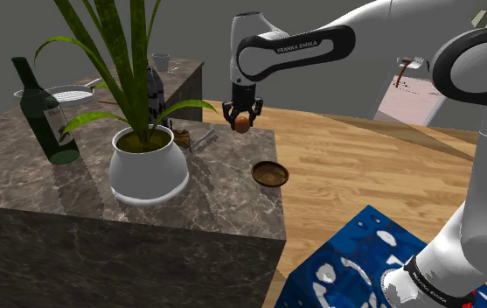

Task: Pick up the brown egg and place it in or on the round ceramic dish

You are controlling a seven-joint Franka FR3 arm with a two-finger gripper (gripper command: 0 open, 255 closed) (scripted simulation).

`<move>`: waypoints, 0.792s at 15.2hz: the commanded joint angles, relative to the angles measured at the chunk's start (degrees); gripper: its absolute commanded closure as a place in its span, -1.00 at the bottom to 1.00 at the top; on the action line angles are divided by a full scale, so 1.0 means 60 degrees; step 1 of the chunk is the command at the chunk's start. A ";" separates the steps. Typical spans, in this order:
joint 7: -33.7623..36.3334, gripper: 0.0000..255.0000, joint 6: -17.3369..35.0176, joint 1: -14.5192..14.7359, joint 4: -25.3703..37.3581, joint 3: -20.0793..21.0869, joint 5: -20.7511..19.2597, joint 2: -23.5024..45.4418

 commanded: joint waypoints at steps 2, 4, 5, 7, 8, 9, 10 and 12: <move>0.0061 1.00 0.0508 -0.0096 -0.1624 0.0077 0.0160 -0.1131; 0.0107 1.00 0.0799 -0.0126 -0.2681 0.0132 0.0290 -0.1908; 0.0124 1.00 0.0925 -0.0133 -0.3179 0.0158 0.0361 -0.2287; 0.0149 1.00 0.1138 -0.0132 -0.4125 0.0208 0.0511 -0.3034; 0.0157 1.00 0.1227 -0.0122 -0.4576 0.0230 0.0591 -0.3404; 0.0164 1.00 0.1304 -0.0107 -0.5013 0.0251 0.0674 -0.3772; 0.0168 1.00 0.1368 -0.0084 -0.5437 0.0269 0.0760 -0.4140; 0.0175 1.00 0.1471 -0.0013 -0.6366 0.0311 0.0965 -0.4984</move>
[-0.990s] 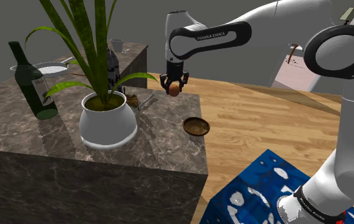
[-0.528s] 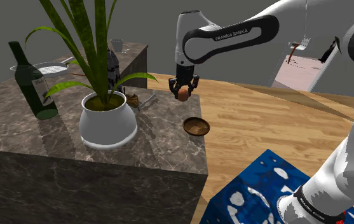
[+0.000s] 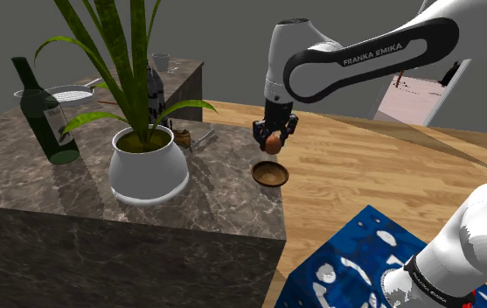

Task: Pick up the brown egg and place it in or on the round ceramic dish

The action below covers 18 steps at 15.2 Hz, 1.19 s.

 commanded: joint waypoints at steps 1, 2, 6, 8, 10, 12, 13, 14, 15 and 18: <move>0.0002 1.00 0.0184 0.0033 -0.0644 0.0013 0.0108 -0.0479; 0.0022 1.00 0.0312 0.0034 -0.0726 0.0015 0.0091 -0.0431; 0.0108 1.00 0.0824 0.0029 -0.1035 0.0029 0.0016 -0.0219; 0.0156 1.00 0.1081 0.0026 -0.1177 0.0036 -0.0028 -0.0100; 0.0207 1.00 0.1337 0.0022 -0.1311 0.0043 -0.0077 0.0028; 0.0262 1.00 0.1593 0.0018 -0.1437 0.0048 -0.0132 0.0164; 0.0291 1.00 0.1721 0.0016 -0.1497 0.0050 -0.0161 0.0235; 0.0313 1.00 0.1816 0.0014 -0.1541 0.0052 -0.0184 0.0290; 0.0313 1.00 0.1816 0.0014 -0.1542 0.0052 -0.0184 0.0289; 0.0313 1.00 0.1816 0.0014 -0.1541 0.0052 -0.0184 0.0290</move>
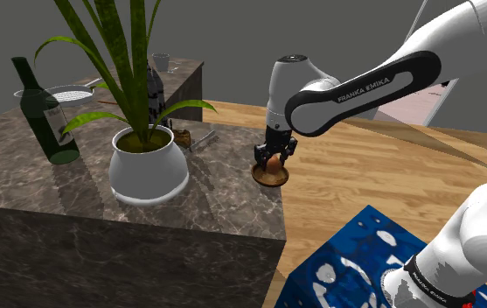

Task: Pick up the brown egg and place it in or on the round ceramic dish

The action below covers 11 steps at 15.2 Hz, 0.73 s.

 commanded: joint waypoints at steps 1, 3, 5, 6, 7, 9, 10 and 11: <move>0.0002 1.00 0.0008 0.0000 0.0000 0.0000 -0.0002 0.0004; 0.0002 1.00 0.0008 0.0000 0.0000 0.0000 -0.0002 0.0004; 0.0002 -1.00 0.0008 0.0000 -0.0001 0.0000 -0.0002 0.0004; 0.0002 -1.00 0.0008 0.0000 -0.0001 0.0000 -0.0002 0.0004; 0.0002 -1.00 0.0008 0.0000 -0.0001 0.0000 -0.0002 0.0004; 0.0002 -1.00 0.0008 0.0000 -0.0001 0.0000 -0.0002 0.0004; -0.0049 -1.00 -0.0313 0.0014 0.0150 0.0007 0.0072 -0.0174; -0.0094 -1.00 -0.0634 0.0028 0.0313 0.0013 0.0138 -0.0338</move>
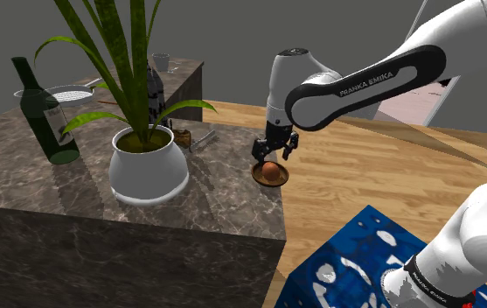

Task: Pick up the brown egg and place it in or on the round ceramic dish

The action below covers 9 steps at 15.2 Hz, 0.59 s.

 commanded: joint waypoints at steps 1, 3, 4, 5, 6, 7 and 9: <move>-0.0069 -1.00 -0.0628 0.0038 0.0281 0.0023 0.0136 -0.0349; -0.0097 -1.00 -0.0881 0.0050 0.0429 0.0024 0.0177 -0.0459; -0.0097 -1.00 -0.0881 0.0050 0.0427 0.0024 0.0178 -0.0460; -0.0097 -1.00 -0.0881 0.0050 0.0428 0.0024 0.0177 -0.0459; -0.0097 -1.00 -0.0881 0.0050 0.0428 0.0024 0.0177 -0.0459; -0.0097 -1.00 -0.0881 0.0050 0.0429 0.0024 0.0177 -0.0459; -0.0097 -1.00 -0.0881 0.0050 0.0429 0.0024 0.0177 -0.0459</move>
